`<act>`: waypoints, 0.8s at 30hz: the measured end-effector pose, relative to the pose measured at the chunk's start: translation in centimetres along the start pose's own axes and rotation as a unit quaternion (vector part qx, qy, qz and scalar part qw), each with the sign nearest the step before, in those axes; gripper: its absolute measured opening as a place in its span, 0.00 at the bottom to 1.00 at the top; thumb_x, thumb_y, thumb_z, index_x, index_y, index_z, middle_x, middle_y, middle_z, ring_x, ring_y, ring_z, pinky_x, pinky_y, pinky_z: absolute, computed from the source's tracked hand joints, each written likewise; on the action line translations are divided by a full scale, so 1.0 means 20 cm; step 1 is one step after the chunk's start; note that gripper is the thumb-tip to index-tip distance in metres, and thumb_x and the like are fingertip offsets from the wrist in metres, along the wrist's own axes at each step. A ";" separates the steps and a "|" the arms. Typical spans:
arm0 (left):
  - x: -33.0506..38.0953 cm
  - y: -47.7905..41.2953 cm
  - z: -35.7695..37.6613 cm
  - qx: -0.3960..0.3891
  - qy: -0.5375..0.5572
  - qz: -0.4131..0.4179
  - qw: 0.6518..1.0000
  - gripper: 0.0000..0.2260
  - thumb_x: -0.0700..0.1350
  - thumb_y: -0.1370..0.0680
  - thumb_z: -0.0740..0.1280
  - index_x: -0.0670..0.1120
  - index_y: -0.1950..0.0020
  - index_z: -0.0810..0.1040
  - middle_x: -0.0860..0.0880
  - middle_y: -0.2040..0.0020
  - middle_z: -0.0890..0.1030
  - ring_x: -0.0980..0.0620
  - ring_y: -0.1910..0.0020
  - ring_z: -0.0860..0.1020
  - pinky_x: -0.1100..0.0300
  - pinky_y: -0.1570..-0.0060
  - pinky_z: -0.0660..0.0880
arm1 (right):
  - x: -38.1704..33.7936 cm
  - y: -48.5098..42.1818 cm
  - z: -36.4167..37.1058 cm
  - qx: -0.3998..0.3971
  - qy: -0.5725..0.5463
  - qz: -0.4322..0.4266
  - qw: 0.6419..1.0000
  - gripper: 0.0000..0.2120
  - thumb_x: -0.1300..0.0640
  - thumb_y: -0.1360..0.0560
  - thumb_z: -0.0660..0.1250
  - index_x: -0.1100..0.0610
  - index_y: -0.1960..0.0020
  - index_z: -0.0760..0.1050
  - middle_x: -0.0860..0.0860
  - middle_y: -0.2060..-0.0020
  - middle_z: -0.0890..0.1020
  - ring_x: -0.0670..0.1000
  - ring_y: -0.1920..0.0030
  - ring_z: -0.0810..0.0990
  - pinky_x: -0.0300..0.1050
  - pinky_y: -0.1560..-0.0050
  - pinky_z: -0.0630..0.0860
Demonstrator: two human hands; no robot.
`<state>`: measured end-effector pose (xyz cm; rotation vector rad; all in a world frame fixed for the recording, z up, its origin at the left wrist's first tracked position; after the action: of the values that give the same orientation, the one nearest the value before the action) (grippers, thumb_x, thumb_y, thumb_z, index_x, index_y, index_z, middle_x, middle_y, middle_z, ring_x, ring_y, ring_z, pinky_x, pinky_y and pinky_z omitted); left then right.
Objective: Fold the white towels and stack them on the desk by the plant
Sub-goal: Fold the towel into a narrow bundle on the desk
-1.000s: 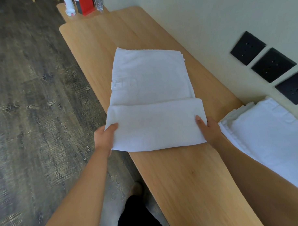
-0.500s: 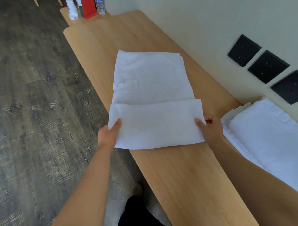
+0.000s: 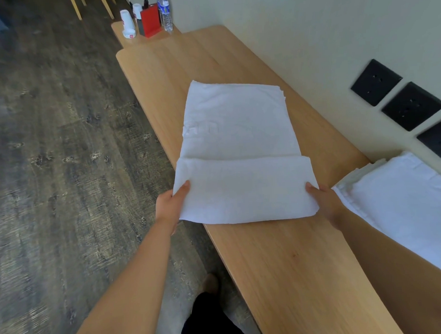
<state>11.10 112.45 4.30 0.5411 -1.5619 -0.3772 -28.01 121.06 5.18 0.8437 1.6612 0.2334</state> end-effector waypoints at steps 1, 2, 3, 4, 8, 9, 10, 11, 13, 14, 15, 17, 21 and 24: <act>-0.01 0.01 0.00 -0.006 0.014 -0.004 1.000 0.10 0.52 0.26 0.72 0.46 0.57 0.80 0.49 0.55 0.82 0.48 0.54 0.81 0.54 0.57 0.78 | -0.01 0.01 0.00 -0.003 -0.020 -0.006 1.000 0.21 0.48 0.19 0.58 0.59 0.31 0.67 0.52 0.43 0.75 0.52 0.46 0.74 0.48 0.47 0.71; -0.03 0.01 0.00 -0.011 0.026 -0.007 1.000 0.09 0.51 0.26 0.72 0.45 0.56 0.81 0.48 0.54 0.83 0.48 0.54 0.81 0.54 0.57 0.78 | -0.01 0.02 0.00 0.001 -0.032 -0.015 0.999 0.19 0.51 0.19 0.59 0.59 0.31 0.67 0.52 0.43 0.76 0.52 0.47 0.75 0.47 0.47 0.70; -0.04 0.02 0.00 -0.017 0.033 -0.009 0.999 0.09 0.50 0.26 0.72 0.45 0.55 0.81 0.48 0.54 0.83 0.48 0.54 0.81 0.54 0.56 0.78 | 0.00 0.02 -0.01 0.007 -0.036 -0.022 0.999 0.18 0.52 0.19 0.59 0.58 0.32 0.68 0.52 0.43 0.76 0.52 0.47 0.75 0.47 0.47 0.70; -0.05 0.02 -0.01 -0.020 0.034 -0.010 0.999 0.08 0.49 0.25 0.71 0.44 0.55 0.81 0.48 0.54 0.83 0.48 0.53 0.81 0.54 0.56 0.78 | 0.01 0.03 -0.01 0.013 -0.033 -0.027 0.999 0.17 0.53 0.19 0.59 0.57 0.32 0.68 0.51 0.44 0.77 0.51 0.47 0.75 0.47 0.46 0.70; -0.10 0.03 -0.04 -0.011 -0.003 0.003 1.000 0.07 0.48 0.24 0.70 0.44 0.56 0.80 0.48 0.56 0.82 0.47 0.53 0.80 0.56 0.58 0.77 | 0.05 0.05 -0.03 0.052 0.061 -0.047 0.996 0.12 0.47 0.21 0.62 0.55 0.44 0.72 0.50 0.51 0.79 0.51 0.51 0.78 0.52 0.46 0.76; -0.12 0.03 -0.06 -0.004 -0.021 0.008 1.000 0.09 0.49 0.25 0.70 0.44 0.58 0.79 0.48 0.57 0.82 0.47 0.55 0.80 0.56 0.58 0.77 | 0.06 0.06 -0.04 0.064 0.102 -0.056 0.991 0.12 0.46 0.21 0.62 0.55 0.46 0.72 0.51 0.52 0.79 0.52 0.52 0.79 0.52 0.48 0.77; -0.14 0.03 -0.07 0.005 -0.040 0.014 0.999 0.12 0.52 0.25 0.71 0.44 0.59 0.79 0.48 0.59 0.81 0.47 0.56 0.79 0.55 0.58 0.77 | 0.05 0.07 -0.04 0.080 0.148 -0.067 0.983 0.13 0.46 0.22 0.62 0.55 0.47 0.71 0.51 0.53 0.79 0.52 0.53 0.78 0.50 0.51 0.77; -0.15 0.02 -0.08 0.015 -0.061 0.020 0.998 0.14 0.55 0.27 0.71 0.44 0.59 0.78 0.49 0.60 0.80 0.46 0.56 0.78 0.53 0.55 0.76 | 0.04 0.08 -0.04 0.102 0.201 -0.078 0.971 0.13 0.46 0.22 0.62 0.56 0.47 0.71 0.52 0.55 0.78 0.52 0.54 0.78 0.48 0.54 0.75; -0.14 0.00 -0.10 0.035 -0.124 0.028 0.991 0.20 0.64 0.32 0.71 0.49 0.53 0.75 0.51 0.58 0.79 0.45 0.53 0.78 0.44 0.41 0.72 | 0.02 0.10 -0.04 0.151 0.277 -0.103 0.943 0.14 0.46 0.23 0.64 0.57 0.49 0.70 0.53 0.56 0.78 0.52 0.56 0.77 0.45 0.58 0.72; -0.13 -0.01 -0.11 0.048 -0.173 0.025 0.984 0.23 0.65 0.33 0.70 0.51 0.48 0.73 0.52 0.55 0.78 0.46 0.50 0.77 0.41 0.35 0.65 | 0.02 0.10 -0.04 0.177 0.287 -0.111 0.935 0.14 0.48 0.23 0.65 0.58 0.48 0.71 0.53 0.55 0.78 0.53 0.54 0.78 0.46 0.57 0.72; -0.11 -0.01 -0.12 0.077 -0.246 0.025 0.966 0.25 0.65 0.31 0.69 0.53 0.40 0.70 0.52 0.50 0.78 0.45 0.45 0.75 0.41 0.33 0.59 | 0.01 0.10 -0.03 0.204 0.290 -0.113 0.928 0.14 0.50 0.24 0.66 0.57 0.45 0.71 0.53 0.53 0.78 0.55 0.50 0.78 0.47 0.54 0.73; 0.01 0.02 -0.10 0.174 -0.398 0.100 0.895 0.30 0.61 0.26 0.67 0.54 0.27 0.62 0.45 0.36 0.74 0.43 0.34 0.67 0.43 0.33 0.55 | -0.04 0.10 0.02 0.253 0.298 -0.135 0.910 0.20 0.57 0.25 0.67 0.58 0.35 0.70 0.55 0.41 0.76 0.58 0.38 0.74 0.53 0.41 0.71; 0.20 0.19 0.31 0.100 -0.465 0.356 0.805 0.24 0.57 0.20 0.53 0.53 0.25 0.64 0.44 0.24 0.62 0.44 0.24 0.54 0.42 0.28 0.46 | -0.22 0.18 0.36 0.197 0.254 -0.314 0.893 0.23 0.57 0.22 0.58 0.60 0.28 0.66 0.57 0.30 0.70 0.57 0.29 0.67 0.51 0.27 0.59; 0.06 0.19 0.55 -0.045 -0.573 0.301 0.761 0.22 0.57 0.17 0.43 0.59 0.22 0.48 0.49 0.21 0.43 0.50 0.23 0.37 0.45 0.29 0.31 | -0.20 0.22 0.73 -0.020 0.361 -0.362 0.859 0.25 0.48 0.18 0.46 0.54 0.23 0.53 0.51 0.23 0.54 0.48 0.23 0.48 0.49 0.24 0.44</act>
<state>-0.19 114.02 6.55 -0.4298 -2.7555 -0.2732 -12.72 117.53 6.71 0.0138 2.5454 0.0468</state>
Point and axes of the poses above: each hand's wrist, its own y-axis away from the middle knuckle, its own z-axis out of the palm, x = y × z, the point moved 8 cm from there along -y, towards the middle knuckle
